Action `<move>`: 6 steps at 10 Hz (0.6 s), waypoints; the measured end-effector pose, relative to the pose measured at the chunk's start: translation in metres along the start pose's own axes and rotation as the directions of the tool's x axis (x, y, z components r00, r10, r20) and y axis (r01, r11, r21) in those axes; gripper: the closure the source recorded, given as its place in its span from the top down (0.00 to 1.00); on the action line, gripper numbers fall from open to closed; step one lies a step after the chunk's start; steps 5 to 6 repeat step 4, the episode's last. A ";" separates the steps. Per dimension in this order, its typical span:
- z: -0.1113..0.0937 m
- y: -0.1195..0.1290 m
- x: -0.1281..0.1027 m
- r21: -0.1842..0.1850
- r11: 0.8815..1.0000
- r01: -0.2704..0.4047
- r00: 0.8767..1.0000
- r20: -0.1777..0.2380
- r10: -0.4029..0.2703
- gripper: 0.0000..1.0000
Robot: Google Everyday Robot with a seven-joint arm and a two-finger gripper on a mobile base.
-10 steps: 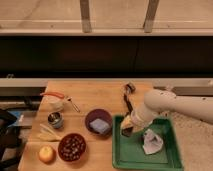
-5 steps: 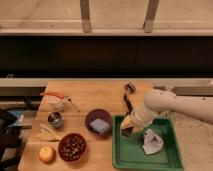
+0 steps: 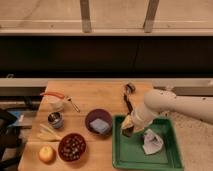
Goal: Place eraser in tray
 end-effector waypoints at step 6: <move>0.001 0.000 0.000 0.000 1.000 -0.001 1.000 -0.002 0.001 0.80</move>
